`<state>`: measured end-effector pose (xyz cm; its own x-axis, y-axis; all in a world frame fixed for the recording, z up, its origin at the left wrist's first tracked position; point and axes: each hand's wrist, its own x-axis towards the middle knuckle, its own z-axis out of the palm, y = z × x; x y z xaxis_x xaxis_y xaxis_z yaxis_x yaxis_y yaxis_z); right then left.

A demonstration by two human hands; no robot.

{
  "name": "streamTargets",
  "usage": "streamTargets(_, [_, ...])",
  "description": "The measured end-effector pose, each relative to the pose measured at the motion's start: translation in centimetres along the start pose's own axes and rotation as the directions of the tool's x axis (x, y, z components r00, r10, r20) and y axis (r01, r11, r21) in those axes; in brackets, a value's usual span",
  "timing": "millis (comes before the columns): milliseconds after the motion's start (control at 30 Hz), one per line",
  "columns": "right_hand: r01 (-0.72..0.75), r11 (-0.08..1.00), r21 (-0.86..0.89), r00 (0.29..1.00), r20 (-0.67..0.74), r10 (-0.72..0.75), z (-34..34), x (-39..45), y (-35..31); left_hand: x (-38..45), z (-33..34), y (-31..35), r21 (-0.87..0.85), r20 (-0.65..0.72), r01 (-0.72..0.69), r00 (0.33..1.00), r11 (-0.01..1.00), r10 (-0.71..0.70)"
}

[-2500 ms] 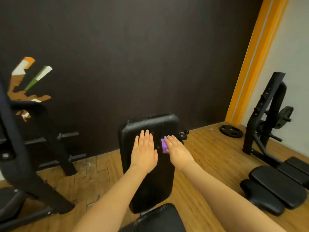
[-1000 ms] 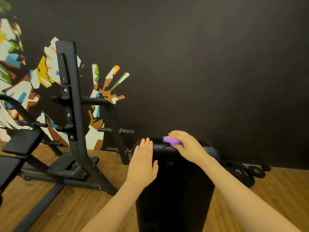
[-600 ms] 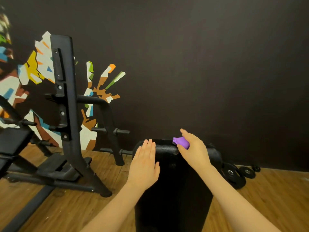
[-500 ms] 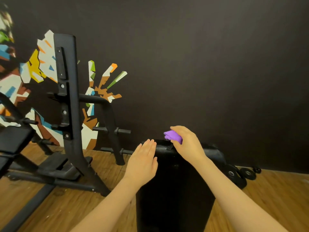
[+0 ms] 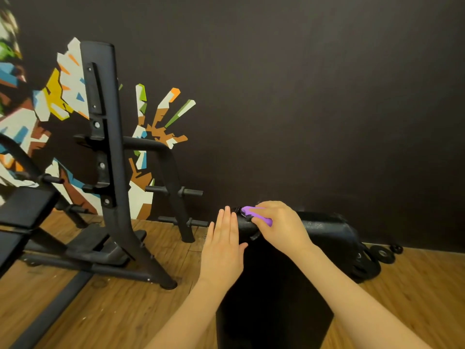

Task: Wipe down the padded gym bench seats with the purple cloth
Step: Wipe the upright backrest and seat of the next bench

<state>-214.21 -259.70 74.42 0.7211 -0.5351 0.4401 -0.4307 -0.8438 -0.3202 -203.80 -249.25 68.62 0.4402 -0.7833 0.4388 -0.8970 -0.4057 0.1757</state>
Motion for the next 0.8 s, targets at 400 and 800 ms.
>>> streamTargets(400, [-0.313,0.949,-0.021,0.934,-0.185,0.304,-5.4,-5.7,7.9,-0.1,-0.2,0.0,0.001,0.015,-0.018,1.000,1.000,0.018])
streamTargets(800, [0.076,0.989,-0.126,0.996,-0.032,-0.081,0.5,0.6,-0.8,-0.2,-0.9,-0.2,0.021,0.014,-0.037,0.999,0.999,0.036])
